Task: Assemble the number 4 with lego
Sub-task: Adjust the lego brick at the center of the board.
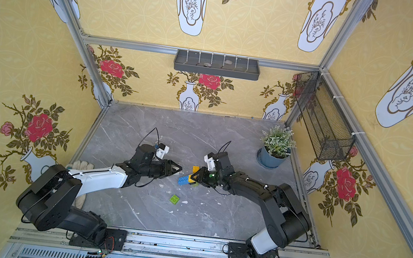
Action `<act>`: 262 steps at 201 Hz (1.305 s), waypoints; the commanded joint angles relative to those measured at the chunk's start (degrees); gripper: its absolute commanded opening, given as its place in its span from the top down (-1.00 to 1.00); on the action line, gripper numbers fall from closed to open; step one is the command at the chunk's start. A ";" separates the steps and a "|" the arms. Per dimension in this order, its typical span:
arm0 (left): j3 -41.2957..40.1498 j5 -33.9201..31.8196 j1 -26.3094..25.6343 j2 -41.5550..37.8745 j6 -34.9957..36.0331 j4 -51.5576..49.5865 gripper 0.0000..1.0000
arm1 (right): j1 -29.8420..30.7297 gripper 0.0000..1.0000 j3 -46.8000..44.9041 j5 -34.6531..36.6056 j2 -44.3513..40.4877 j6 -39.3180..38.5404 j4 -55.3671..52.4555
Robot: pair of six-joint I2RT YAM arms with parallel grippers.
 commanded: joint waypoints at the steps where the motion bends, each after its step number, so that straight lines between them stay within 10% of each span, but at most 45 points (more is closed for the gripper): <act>1: -0.09 0.23 0.35 0.24 0.65 0.51 -0.02 | -0.55 0.46 -0.93 0.24 0.13 -0.35 0.84; 123: -7.15 6.47 1.78 4.57 -8.29 18.10 -0.16 | -12.66 0.49 -15.32 -18.77 4.76 8.44 30.12; 262: -10.71 9.24 1.78 25.42 -24.87 57.19 -0.15 | -15.60 0.45 -17.55 -21.99 12.90 8.58 37.16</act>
